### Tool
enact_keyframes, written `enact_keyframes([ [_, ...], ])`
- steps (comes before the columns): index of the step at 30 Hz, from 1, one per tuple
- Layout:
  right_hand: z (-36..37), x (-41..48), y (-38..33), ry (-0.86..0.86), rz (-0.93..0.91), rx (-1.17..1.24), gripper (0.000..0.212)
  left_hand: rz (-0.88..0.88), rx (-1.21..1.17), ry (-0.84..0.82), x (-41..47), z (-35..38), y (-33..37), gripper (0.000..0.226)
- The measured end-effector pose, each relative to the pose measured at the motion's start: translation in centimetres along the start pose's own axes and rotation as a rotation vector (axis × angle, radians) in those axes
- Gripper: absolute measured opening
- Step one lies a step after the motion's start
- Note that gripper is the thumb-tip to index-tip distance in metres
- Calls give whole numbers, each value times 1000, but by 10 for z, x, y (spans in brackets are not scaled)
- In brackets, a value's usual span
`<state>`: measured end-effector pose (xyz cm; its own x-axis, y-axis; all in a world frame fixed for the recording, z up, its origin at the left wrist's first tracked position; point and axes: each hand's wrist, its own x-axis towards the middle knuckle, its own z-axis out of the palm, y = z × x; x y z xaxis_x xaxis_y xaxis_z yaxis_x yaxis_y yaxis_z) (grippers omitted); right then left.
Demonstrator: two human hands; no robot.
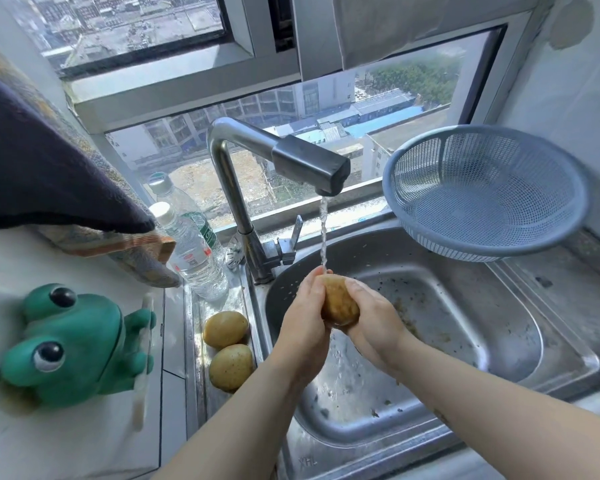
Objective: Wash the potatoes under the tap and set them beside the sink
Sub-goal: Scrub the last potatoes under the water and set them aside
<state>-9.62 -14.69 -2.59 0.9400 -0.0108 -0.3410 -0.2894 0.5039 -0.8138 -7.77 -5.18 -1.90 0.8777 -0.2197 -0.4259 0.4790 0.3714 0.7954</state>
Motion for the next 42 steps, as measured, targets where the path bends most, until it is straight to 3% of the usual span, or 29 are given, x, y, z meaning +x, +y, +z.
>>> enact_keyframes([
  [3,-1,-1,0,-13,16,-50,34,22,42,-54,0,-5,-2,33],
  [6,-4,-5,2,-20,-76,-411,33,34,24,-6,2,-1,-1,27],
  [11,-2,-13,0,-155,-278,-922,42,-240,-159,313,13,7,5,24],
  [13,-1,-11,1,-190,-267,-993,53,-335,-201,318,20,3,9,25],
  [15,2,-5,0,-145,-263,-958,51,-353,-243,284,22,2,11,26],
  [18,12,1,-3,-6,-231,-726,30,-245,-241,238,18,5,14,24],
  [21,21,4,-6,104,-87,-458,16,-89,17,163,8,9,9,29],
  [24,23,6,-16,174,153,-134,37,35,356,23,1,-1,2,47],
  [28,18,5,-25,171,340,-40,46,117,601,-176,-4,-15,3,69],
  [32,16,2,-28,62,331,86,45,188,543,-98,-1,-8,5,45],
  [37,21,-3,-23,-77,218,115,37,151,324,151,15,5,6,7],
  [42,12,-3,-20,-228,178,11,45,-58,90,257,21,3,17,26],
])
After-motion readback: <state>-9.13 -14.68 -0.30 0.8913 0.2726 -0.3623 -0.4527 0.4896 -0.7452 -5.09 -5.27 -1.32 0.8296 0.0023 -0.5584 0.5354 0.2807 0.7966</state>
